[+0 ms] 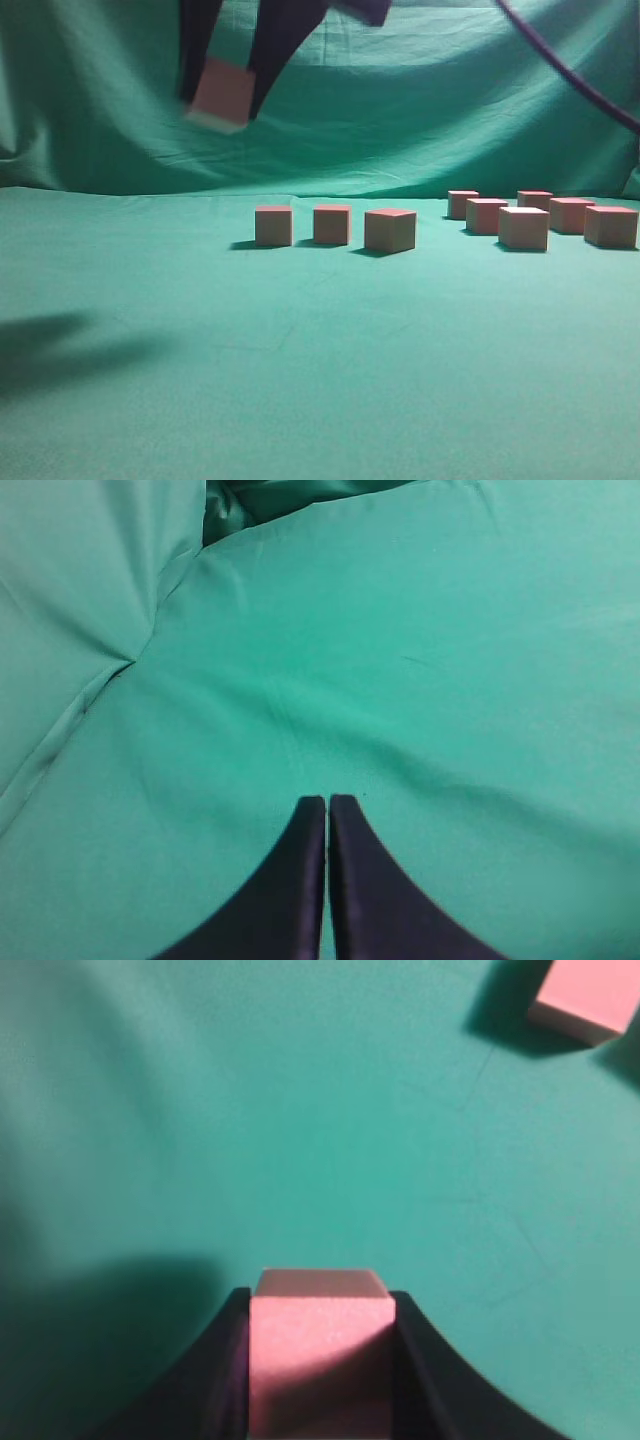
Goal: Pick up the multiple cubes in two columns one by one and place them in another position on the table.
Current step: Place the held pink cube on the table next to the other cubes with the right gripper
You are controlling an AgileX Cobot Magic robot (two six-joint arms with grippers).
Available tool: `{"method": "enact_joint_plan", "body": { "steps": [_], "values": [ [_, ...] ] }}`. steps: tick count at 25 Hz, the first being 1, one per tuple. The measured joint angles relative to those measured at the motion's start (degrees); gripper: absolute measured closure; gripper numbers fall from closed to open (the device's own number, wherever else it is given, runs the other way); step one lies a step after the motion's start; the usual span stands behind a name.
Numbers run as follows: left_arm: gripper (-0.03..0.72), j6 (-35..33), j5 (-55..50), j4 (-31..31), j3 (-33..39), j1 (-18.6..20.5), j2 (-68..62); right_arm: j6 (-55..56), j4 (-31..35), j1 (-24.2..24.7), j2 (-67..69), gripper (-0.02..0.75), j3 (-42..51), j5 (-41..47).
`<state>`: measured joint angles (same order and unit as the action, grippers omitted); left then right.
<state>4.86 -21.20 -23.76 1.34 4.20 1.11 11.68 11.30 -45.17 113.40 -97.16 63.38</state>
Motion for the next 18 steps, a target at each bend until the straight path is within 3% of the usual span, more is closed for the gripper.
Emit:
{"method": "enact_joint_plan", "body": {
  "steps": [8, 18],
  "values": [
    [0.688, 0.0, 0.0, 0.0, 0.0, 0.0, 0.0, 13.0, -8.8, -0.6, 12.3, 0.466, -13.0, 3.8],
    [0.688, 0.0, 0.0, 0.0, 0.0, 0.0, 0.0, 15.9, -11.8, -0.6, 16.1, 0.466, -14.7, -0.6]
  ]
}}
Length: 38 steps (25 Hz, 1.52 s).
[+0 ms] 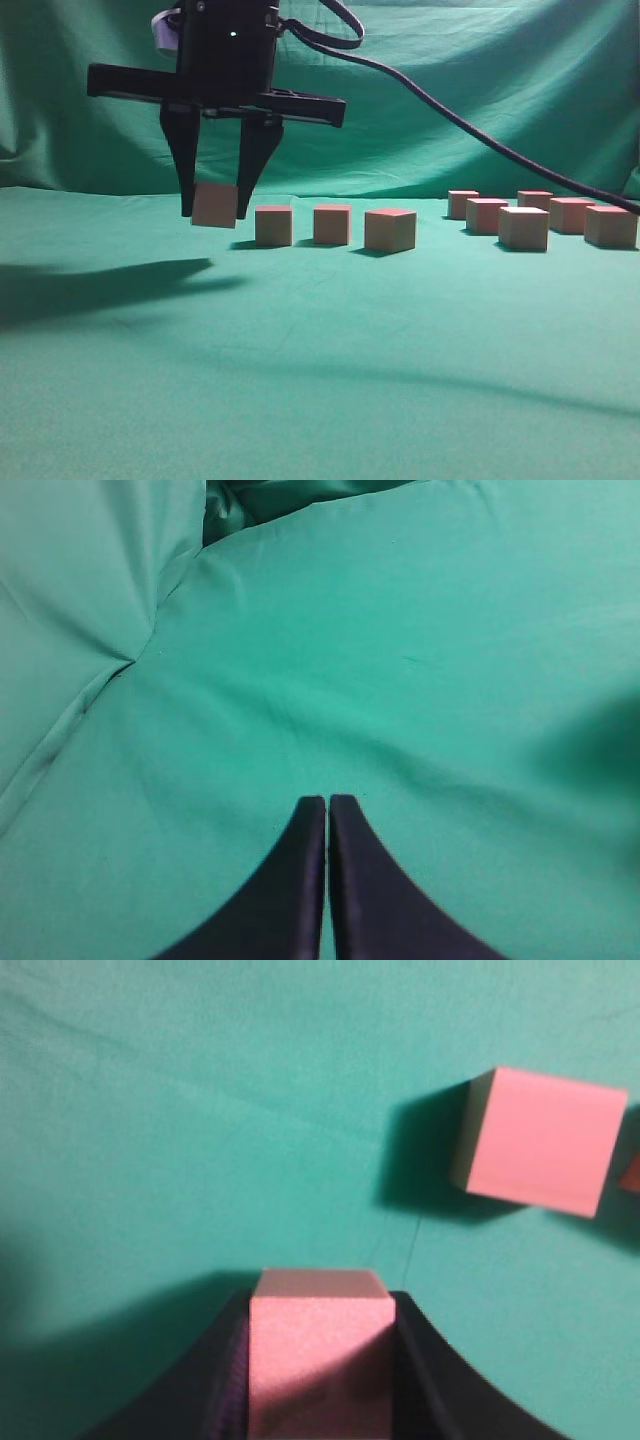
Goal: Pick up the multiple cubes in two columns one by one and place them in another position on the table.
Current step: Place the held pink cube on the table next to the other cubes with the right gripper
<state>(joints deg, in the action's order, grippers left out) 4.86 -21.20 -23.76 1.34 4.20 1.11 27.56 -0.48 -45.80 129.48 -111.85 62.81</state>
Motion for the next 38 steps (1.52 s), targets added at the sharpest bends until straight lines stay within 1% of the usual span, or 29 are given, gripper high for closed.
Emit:
{"method": "enact_joint_plan", "body": {
  "steps": [3, 9, 19, 25, 36, 38],
  "values": [
    [0.688, 0.0, 0.0, 0.0, 0.0, 0.0, 0.0, 0.7, -1.5, 0.0, 0.4, 0.466, 0.0, -0.7],
    [0.688, 0.0, 0.0, 0.0, 0.0, 0.0, 0.0, 1.0, -2.5, 0.0, 0.9, 0.466, 0.0, -0.9],
    [0.688, 0.0, 0.0, 0.0, 0.0, 0.0, 0.0, 1.3, -2.6, 0.0, 2.5, 0.466, 0.0, -1.3],
    [0.688, 0.0, 0.0, 0.0, 0.0, 0.0, 0.0, 1.3, -4.0, 0.0, 2.5, 0.466, 0.0, -1.4],
    [0.688, 0.0, 0.0, 0.0, 0.0, 0.0, 0.0, 1.3, -3.8, 0.0, 3.0, 0.466, -0.1, -1.5],
    [0.688, 0.0, 0.0, 0.0, 0.0, 0.0, 0.0, 1.3, -3.0, 0.0, 3.4, 0.381, -0.1, -1.5]
  ]
}}
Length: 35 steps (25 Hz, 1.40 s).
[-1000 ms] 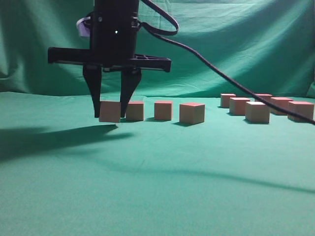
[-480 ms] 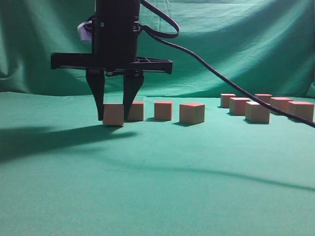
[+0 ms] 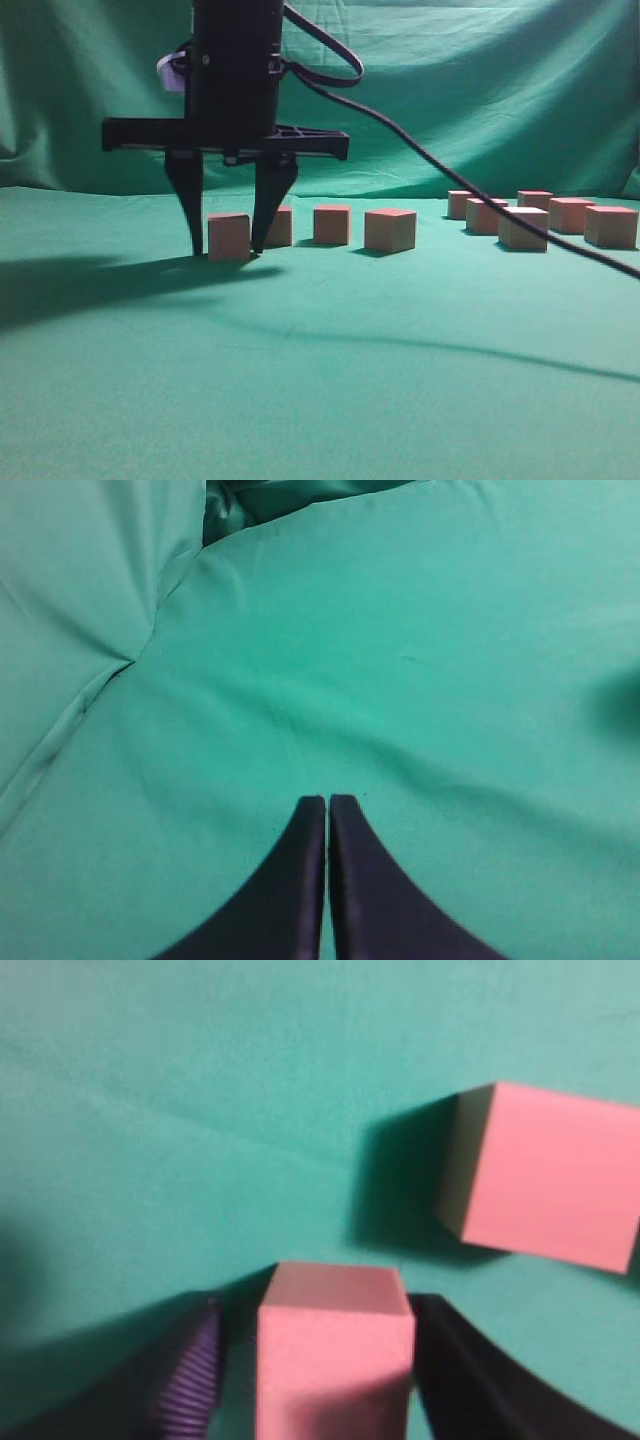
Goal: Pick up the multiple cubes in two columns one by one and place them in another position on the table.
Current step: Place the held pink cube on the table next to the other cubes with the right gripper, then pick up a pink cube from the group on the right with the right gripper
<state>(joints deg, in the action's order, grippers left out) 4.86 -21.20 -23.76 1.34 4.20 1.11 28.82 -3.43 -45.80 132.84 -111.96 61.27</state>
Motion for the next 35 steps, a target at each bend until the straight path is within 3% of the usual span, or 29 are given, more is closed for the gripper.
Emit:
{"method": "enact_joint_plan", "body": {
  "steps": [5, 14, 23, 29, 35],
  "values": [
    [0.688, 0.0, 0.0, 0.0, 0.0, 0.0, 0.0, -2.7, 0.9, 0.0, 0.2, 0.211, -2.6, 2.7],
    [0.688, 0.0, 0.0, 0.0, 0.0, 0.0, 0.0, -10.3, 0.2, 0.3, -0.4, 0.197, -13.8, 9.4],
    [0.688, 0.0, 0.0, 0.0, 0.0, 0.0, 0.0, -20.3, 0.1, 0.6, -15.0, 0.197, -13.5, 10.5],
    [0.688, 0.0, 0.0, 0.0, 0.0, 0.0, 0.0, -21.2, -4.4, 3.8, -31.0, 0.197, 0.9, 10.6],
    [0.688, 0.0, 0.0, 0.0, 0.0, 0.0, 0.0, -20.8, -5.3, 14.2, -39.8, 0.197, 22.3, 10.5]
  ]
}}
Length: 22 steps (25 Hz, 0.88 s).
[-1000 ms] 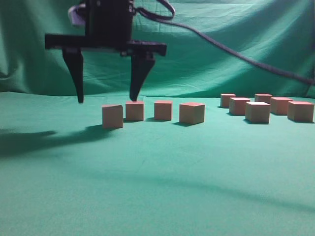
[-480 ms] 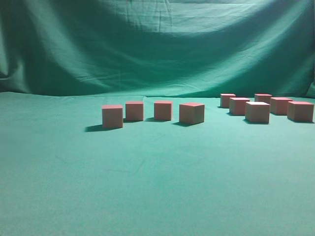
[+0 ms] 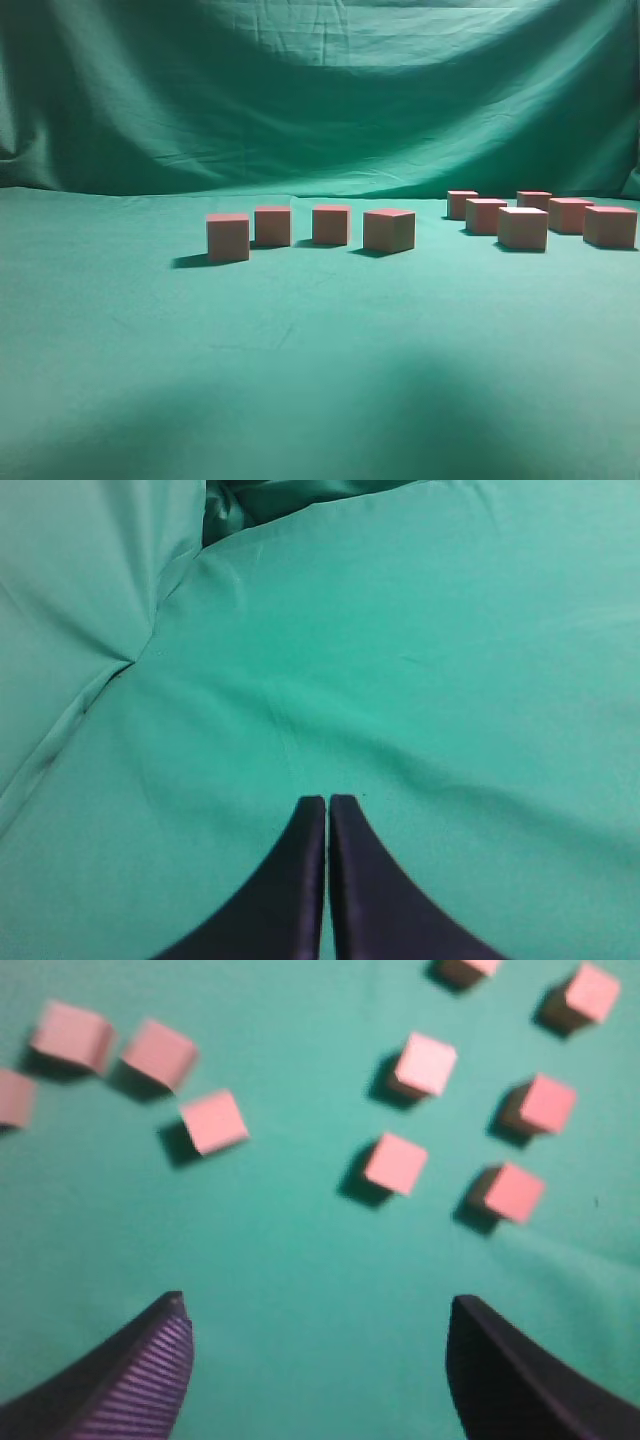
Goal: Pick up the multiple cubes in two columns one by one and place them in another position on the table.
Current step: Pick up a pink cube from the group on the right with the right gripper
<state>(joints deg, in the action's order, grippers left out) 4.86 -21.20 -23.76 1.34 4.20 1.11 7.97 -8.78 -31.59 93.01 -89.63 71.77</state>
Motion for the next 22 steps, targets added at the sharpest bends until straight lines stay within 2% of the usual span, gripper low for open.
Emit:
{"method": "enact_joint_plan", "body": {
  "steps": [3, 7, 10, 15, 22],
  "values": [
    [0.688, 0.0, 0.0, 0.0, 0.0, 0.0, 0.0, 0.1, 0.8, 5.4, -0.6, 0.197, 9.9, -2.5],
    [0.688, 0.0, 0.0, 0.0, 0.0, 0.0, 0.0, 0.2, 5.6, 11.4, 0.0, 0.197, 18.7, -16.4],
    [0.688, 0.0, 0.0, 0.0, 0.0, 0.0, 0.0, 0.2, 8.0, 13.8, 2.5, 0.197, 20.2, -24.6],
    [0.688, 0.0, 0.0, 0.0, 0.0, 0.0, 0.0, 0.2, 8.8, 14.3, 7.6, 0.197, 20.2, -33.5],
    [0.688, 0.0, 0.0, 0.0, 0.0, 0.0, 0.0, 0.2, 9.0, 14.3, 12.0, 0.197, 20.2, -39.9]
  ]
}}
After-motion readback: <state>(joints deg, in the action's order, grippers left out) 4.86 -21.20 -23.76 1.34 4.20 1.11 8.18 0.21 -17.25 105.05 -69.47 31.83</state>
